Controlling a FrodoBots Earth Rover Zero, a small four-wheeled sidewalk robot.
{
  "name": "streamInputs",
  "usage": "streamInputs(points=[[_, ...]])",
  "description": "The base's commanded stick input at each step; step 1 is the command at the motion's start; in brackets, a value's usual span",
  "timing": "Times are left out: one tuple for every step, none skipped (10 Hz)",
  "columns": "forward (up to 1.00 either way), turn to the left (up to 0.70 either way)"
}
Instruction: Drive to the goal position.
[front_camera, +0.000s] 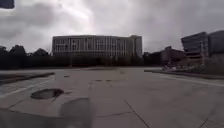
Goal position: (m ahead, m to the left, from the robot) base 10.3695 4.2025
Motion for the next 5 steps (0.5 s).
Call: streamInputs(points=[[0.7,0.0],[0.7,0.0],[0.7,0.01],[0.7,0.09],[0.7,0.31]])
